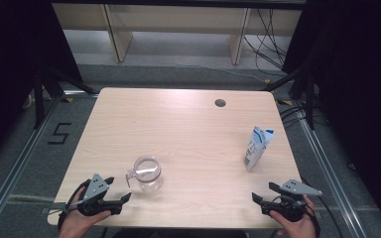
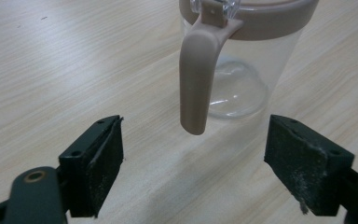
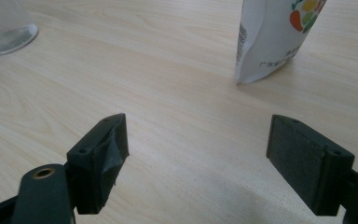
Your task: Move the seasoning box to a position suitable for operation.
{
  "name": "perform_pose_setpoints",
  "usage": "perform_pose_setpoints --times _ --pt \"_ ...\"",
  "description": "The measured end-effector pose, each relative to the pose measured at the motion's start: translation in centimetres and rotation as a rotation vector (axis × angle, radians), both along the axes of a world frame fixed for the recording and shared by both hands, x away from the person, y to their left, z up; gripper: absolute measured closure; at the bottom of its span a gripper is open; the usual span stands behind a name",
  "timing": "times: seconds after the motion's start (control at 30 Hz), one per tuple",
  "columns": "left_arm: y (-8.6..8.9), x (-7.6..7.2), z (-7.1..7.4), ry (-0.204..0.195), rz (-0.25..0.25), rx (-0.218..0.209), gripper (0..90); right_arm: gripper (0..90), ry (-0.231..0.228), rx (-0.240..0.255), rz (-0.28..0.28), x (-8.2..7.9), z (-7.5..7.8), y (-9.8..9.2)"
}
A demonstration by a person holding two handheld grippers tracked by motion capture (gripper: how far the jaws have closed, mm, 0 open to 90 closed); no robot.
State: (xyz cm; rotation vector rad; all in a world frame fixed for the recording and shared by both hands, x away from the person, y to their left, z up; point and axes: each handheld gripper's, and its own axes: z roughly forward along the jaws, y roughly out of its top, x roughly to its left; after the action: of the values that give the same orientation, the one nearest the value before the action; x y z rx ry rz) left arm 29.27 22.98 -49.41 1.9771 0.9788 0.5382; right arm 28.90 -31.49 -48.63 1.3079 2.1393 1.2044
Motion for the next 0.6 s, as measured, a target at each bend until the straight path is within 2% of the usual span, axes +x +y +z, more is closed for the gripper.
perform_pose_setpoints --times 0.1,0.13,0.2,0.27,0.3,0.33,0.37,0.47,0.5,0.6 --pt "-0.1 0.0 0.2 -0.001 0.0 -0.005 24.2 22.1 -0.003 0.001 -0.002 0.0 0.0 0.0" --pt "-0.2 0.1 0.4 -0.01 -0.009 0.006 24.9 22.3 0.001 0.001 -0.004 0.0 0.0 0.0" --pt "-0.3 0.1 0.4 -0.008 -0.007 -0.005 26.7 22.4 0.001 0.002 -0.002 0.0 0.0 0.0" --pt "-0.5 0.2 0.5 -0.021 -0.01 -0.002 29.4 22.6 -0.005 -0.001 0.002 0.1 0.0 0.0" --pt "-0.6 0.4 0.7 -0.029 -0.009 0.002 30.5 22.7 0.024 0.023 -0.012 -0.1 0.0 0.2" --pt "-0.5 0.6 0.8 -0.032 -0.016 0.032 31.7 22.8 0.035 0.027 -0.018 -0.1 0.0 0.2" --pt "-0.6 0.6 0.8 -0.03 -0.012 0.018 32.9 22.9 0.032 0.025 -0.016 -0.1 0.0 0.2" --pt "-0.8 0.9 0.8 -0.032 -0.015 0.018 37.8 23.0 0.034 0.023 -0.016 -0.1 -0.1 0.2" --pt "-0.8 1.1 1.0 -0.033 -0.02 0.029 39.7 23.1 0.039 0.029 -0.016 -0.1 0.0 0.3" --pt "-1.0 1.3 0.9 -0.032 -0.022 0.014 46.2 23.2 0.04 0.032 -0.014 -0.1 0.0 0.3"
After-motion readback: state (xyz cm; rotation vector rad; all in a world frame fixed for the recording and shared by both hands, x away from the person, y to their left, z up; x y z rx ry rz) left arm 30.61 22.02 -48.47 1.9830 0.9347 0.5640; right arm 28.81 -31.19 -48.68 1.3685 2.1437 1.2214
